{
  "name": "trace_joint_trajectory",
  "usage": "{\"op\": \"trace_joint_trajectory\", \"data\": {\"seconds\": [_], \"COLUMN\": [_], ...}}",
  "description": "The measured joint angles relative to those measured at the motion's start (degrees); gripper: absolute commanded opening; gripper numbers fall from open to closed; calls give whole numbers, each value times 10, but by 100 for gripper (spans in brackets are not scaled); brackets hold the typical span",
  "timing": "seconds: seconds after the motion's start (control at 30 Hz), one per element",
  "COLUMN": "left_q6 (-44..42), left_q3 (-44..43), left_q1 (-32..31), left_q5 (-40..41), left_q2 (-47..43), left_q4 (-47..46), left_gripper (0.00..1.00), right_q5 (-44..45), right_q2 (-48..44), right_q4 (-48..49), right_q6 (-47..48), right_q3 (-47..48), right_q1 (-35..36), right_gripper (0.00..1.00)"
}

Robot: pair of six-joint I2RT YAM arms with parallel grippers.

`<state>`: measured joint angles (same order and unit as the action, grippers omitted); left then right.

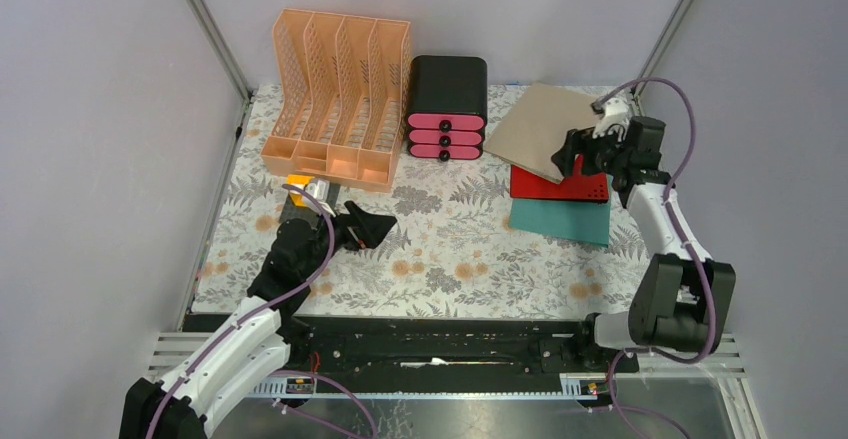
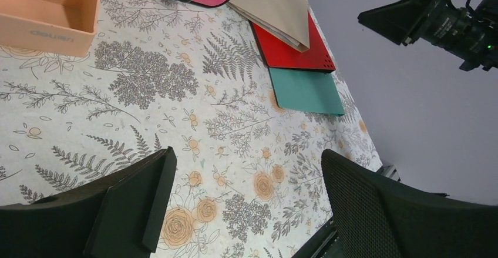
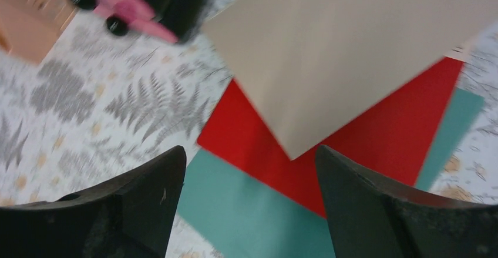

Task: Organize the desk
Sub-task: Pick up the folder from the center of the board.

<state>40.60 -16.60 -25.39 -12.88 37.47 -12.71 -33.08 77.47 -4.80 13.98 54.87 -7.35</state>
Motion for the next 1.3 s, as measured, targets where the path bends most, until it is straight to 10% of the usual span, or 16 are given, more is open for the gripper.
{"op": "trace_joint_trajectory", "data": {"seconds": [0.63,1.3], "left_q6": [0,-1], "left_q3": [12,12], "left_q1": [0,0], "left_q5": [-3,-4], "left_q2": [1,22], "left_q4": [-10,-11], "left_gripper": [99,99], "right_q5": [40,36], "right_q2": [431,613], "right_q4": [158,130], "right_q6": [-271,-381], "right_q3": [288,489], "right_q1": [-129,-129], "right_gripper": [87,79]}}
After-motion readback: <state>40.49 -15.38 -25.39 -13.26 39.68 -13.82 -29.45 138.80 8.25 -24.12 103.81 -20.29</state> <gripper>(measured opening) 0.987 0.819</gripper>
